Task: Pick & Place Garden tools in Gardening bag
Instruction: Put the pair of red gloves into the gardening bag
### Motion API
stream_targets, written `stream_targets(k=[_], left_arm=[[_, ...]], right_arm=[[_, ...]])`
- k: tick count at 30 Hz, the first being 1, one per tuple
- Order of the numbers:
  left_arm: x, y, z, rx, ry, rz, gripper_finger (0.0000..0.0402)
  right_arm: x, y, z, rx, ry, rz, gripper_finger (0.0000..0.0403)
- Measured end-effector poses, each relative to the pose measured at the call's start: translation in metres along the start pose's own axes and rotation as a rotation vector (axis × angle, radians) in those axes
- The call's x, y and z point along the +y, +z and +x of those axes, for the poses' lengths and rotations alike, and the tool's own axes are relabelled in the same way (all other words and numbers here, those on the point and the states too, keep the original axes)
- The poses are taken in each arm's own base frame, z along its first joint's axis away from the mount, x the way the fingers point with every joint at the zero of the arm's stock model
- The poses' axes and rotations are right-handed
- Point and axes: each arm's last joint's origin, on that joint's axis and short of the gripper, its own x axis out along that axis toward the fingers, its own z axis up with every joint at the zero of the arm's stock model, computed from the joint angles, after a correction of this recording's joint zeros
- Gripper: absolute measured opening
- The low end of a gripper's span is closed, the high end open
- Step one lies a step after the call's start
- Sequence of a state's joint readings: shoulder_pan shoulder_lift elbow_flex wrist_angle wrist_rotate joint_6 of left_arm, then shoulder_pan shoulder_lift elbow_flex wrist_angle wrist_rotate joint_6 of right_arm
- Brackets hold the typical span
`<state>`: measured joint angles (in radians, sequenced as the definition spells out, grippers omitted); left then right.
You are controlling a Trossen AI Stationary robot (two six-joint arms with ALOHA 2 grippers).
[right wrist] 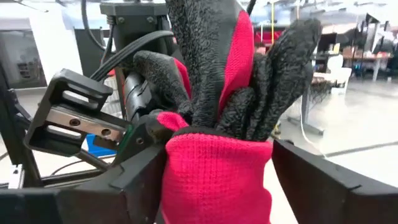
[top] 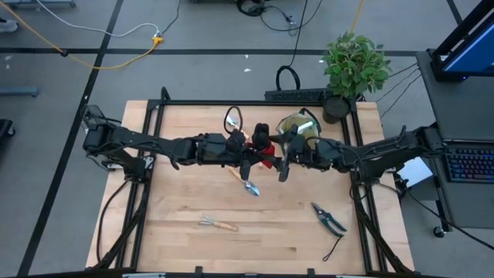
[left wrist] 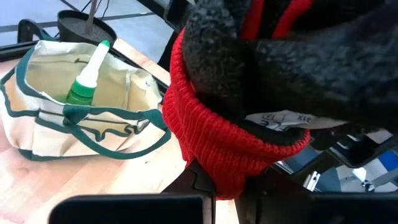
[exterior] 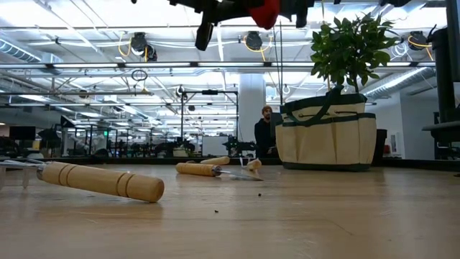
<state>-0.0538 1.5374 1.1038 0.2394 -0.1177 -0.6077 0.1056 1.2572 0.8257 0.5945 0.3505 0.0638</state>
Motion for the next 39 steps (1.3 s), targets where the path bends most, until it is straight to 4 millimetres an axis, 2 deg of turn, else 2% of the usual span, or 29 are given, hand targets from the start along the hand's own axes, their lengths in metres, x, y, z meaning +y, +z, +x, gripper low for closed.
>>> stream_targets(k=[6, 12, 15, 20, 27, 34, 39], left_arm=[[0.0, -0.001, 0.0, 0.01, -0.009, 0.0, 0.0023], [0.0, -0.001, 0.0, 0.012, -0.008, 0.011, 0.0023], [0.0, -0.001, 0.0, 0.011, -0.008, 0.016, 0.0053], [-0.001, 0.0, 0.0, 0.011, -0.013, 0.023, 0.0151], [0.006, -0.006, -0.001, 0.084, 0.04, 0.012, 0.026], [0.016, -0.008, -0.001, 0.148, 0.084, 0.07, 0.0315], [0.024, -0.007, -0.002, 0.177, 0.122, 0.078, 0.0333]], right_arm=[[-0.001, 0.0, 0.001, 0.008, 0.03, 0.062, 0.0191], [-0.001, -0.001, 0.001, 0.01, 0.03, 0.087, 0.0085], [-0.001, -0.001, 0.001, 0.011, 0.03, 0.087, 0.0046], [-0.002, 0.001, -0.001, 0.009, 0.02, 0.083, 0.0046], [-0.011, 0.009, -0.012, 0.015, -0.183, 0.014, 0.0046], [-0.023, 0.017, -0.032, 0.085, -0.407, -0.087, 0.0046], [-0.032, 0.007, -0.046, 0.18, -0.542, -0.158, 0.0046]])
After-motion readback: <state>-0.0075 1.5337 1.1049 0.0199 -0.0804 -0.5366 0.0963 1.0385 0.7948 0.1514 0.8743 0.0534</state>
